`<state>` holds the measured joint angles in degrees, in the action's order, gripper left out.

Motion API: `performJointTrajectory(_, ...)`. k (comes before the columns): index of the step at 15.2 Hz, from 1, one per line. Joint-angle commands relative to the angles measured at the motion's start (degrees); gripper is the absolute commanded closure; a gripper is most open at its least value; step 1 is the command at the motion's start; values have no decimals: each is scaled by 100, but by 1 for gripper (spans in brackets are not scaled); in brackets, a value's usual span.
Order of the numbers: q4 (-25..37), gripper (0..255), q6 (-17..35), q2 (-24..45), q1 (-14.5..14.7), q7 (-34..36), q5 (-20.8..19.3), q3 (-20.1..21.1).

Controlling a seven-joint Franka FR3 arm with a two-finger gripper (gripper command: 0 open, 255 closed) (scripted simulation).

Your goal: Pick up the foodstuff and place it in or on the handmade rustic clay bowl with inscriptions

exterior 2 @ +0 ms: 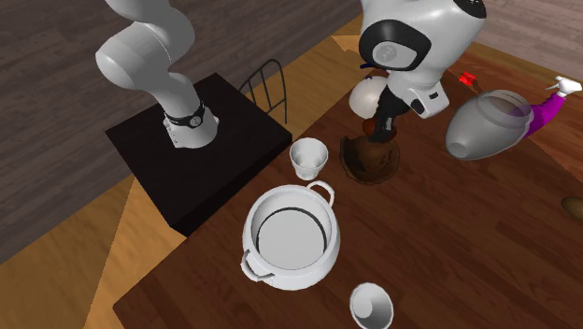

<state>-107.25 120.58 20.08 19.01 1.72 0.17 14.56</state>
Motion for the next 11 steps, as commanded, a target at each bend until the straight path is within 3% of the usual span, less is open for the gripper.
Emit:
performJointTrajectory(1, -61, 255, 100, 31, 86, 131, -10, 37)
performJointTrajectory(11, -236, 255, 722, 487, 135, 161, -123, -21)
